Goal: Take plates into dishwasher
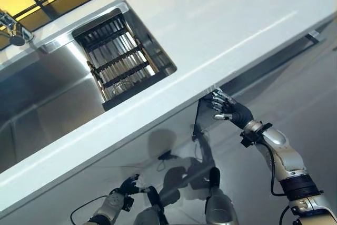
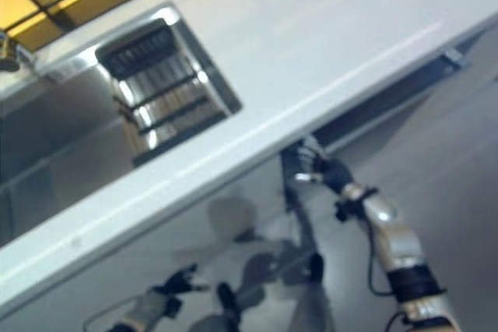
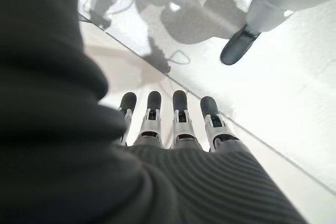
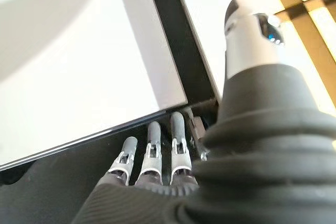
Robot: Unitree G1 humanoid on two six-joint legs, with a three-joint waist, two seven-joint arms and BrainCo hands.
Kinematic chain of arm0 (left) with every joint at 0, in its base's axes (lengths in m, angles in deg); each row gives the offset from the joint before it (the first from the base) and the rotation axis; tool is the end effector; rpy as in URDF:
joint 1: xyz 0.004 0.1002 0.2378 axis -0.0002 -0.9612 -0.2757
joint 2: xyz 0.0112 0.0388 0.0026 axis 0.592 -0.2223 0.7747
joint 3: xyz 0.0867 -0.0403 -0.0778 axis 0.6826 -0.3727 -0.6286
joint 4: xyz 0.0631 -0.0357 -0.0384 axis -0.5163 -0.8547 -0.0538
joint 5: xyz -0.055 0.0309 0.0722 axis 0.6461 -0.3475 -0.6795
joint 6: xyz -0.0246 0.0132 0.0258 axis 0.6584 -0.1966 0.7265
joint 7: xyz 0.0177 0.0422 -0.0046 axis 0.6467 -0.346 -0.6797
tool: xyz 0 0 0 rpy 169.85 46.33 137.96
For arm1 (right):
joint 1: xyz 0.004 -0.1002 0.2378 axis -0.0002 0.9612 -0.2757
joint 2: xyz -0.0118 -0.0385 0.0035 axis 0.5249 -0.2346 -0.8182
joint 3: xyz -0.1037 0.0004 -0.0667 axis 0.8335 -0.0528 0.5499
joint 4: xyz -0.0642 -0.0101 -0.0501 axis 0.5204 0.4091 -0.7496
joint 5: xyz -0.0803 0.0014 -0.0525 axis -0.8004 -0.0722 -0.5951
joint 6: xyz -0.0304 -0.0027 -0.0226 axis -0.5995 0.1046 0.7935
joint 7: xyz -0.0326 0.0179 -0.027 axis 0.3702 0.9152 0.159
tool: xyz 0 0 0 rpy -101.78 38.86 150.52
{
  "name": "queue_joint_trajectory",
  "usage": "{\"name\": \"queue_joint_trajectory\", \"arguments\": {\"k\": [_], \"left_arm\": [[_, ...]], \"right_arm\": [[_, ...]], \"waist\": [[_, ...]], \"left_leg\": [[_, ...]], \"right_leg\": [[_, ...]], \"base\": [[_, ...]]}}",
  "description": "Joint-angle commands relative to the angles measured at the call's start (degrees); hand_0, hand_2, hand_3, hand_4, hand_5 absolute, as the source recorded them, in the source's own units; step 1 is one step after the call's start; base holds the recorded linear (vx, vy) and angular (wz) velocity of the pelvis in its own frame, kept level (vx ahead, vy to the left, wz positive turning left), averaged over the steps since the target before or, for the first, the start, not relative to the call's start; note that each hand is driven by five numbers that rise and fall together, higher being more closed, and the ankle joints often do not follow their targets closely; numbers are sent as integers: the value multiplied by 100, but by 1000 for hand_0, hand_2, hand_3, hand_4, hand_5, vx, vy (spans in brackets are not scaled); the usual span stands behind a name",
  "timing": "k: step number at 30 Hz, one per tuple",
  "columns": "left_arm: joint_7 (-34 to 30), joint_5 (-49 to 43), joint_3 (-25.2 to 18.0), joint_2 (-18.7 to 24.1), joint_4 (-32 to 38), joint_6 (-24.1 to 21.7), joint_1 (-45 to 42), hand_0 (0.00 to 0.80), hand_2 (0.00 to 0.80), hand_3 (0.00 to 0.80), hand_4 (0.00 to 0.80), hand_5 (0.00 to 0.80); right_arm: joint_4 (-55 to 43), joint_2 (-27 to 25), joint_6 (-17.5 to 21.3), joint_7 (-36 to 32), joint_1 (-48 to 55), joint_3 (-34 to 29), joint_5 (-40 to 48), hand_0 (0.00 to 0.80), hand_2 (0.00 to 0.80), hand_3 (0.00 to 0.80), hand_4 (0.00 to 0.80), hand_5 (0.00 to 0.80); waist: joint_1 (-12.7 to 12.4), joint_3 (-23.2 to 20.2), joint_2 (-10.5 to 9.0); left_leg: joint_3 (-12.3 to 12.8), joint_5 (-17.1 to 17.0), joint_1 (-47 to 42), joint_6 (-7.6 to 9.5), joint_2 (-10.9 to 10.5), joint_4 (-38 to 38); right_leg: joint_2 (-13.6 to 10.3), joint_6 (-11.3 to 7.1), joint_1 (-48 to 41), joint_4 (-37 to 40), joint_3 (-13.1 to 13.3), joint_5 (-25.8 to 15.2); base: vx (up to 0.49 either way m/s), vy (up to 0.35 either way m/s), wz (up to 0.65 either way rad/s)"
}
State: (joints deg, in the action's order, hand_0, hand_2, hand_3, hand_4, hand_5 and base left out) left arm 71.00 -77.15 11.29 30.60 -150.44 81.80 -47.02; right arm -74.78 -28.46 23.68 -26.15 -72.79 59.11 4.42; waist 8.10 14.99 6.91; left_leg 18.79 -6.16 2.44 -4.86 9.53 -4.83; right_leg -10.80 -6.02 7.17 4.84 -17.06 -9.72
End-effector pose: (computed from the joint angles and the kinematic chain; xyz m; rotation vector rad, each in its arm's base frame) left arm 0.1327 0.2063 -0.1136 0.4055 0.9002 -0.2246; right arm 0.2503 -0.2406 0.0784 0.0102 -0.0099 0.6089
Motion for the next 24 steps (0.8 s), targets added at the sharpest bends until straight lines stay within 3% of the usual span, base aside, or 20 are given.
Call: {"name": "queue_joint_trajectory", "arguments": {"k": [1, 5, 8, 13, 16, 17, 20, 24], "left_arm": [[126, -236, -291, 358, -316, -156, 225, 0, 0, 0, 0, 0], [149, -246, -327, 399, -272, -104, 135, 0, 0, 0, 0, 0], [176, -209, -399, 445, -228, -50, 51, 0, 0, 0, 0, 0], [265, -129, -473, 500, -282, -50, -18, 0, 0, 0, 0, 0], [357, -114, -570, 461, -377, -55, -62, 0, 0, 0, 0, 0], [414, -131, -649, 415, -402, -81, -125, 0, 0, 0, 0, 0], [466, -182, -731, 330, -384, -27, -158, 0, 0, 0, 0, 0], [512, -112, -666, 225, -426, 64, -97, 0, 0, 0, 0, 0]], "right_arm": [[-633, 310, 6, -734, -461, 251, 359, 0, 0, 0, 0, 0], [-892, 232, -363, -1161, -162, 402, 200, 0, 0, 0, 0, 0], [-817, 23, -864, -1938, 250, 663, -258, 0, 0, 0, 0, 0], [-80, -100, -987, -2268, 740, 1106, -974, 0, 0, 0, 0, 0], [948, 71, -998, -1738, 1006, 1242, -1535, 0, 0, 0, 0, 0], [1696, 256, -984, -1380, 1093, 1220, -1966, 0, 0, 0, 0, 0], [2964, 525, -528, -1007, 1146, 1163, -2831, 0, 0, 0, 0, 0], [4283, 849, -309, -235, 987, 1071, -3271, 0, 0, 0, 0, 0]], "waist": [[-205, -69, -482], [-245, -123, -598], [-285, -173, -711], [-386, -239, -856], [-441, -292, -922], [-473, -317, -938], [-553, -349, -932], [-694, -397, -867]], "left_leg": [[352, 112, -278, -184, 15, 19], [294, 85, -292, -190, 27, -7], [259, 36, -325, -220, 54, -16], [223, -29, -356, -262, 95, -16], [163, -54, -378, -286, 114, -17], [138, -63, -397, -294, 121, -17], [75, -82, -412, -299, 128, -17], [-77, -73, -447, -277, 87, -17]], "right_leg": [[163, 124, -187, -755, 134, 887], [182, 108, -286, -687, 126, 861], [219, 102, -436, -569, 109, 821], [266, 118, -620, -441, 1, 799], [311, 144, -727, -365, -50, 810], [332, 159, -793, -322, -74, 816], [371, 191, -893, -272, -118, 832], [399, 239, -1024, -248, -173, 876]], "base": [[57, -12, 16], [33, -1, 8], [37, -1, 4], [28, -21, 11], [43, -12, 46], [47, -4, 9], [40, -10, 15], [49, -9, 16]]}}
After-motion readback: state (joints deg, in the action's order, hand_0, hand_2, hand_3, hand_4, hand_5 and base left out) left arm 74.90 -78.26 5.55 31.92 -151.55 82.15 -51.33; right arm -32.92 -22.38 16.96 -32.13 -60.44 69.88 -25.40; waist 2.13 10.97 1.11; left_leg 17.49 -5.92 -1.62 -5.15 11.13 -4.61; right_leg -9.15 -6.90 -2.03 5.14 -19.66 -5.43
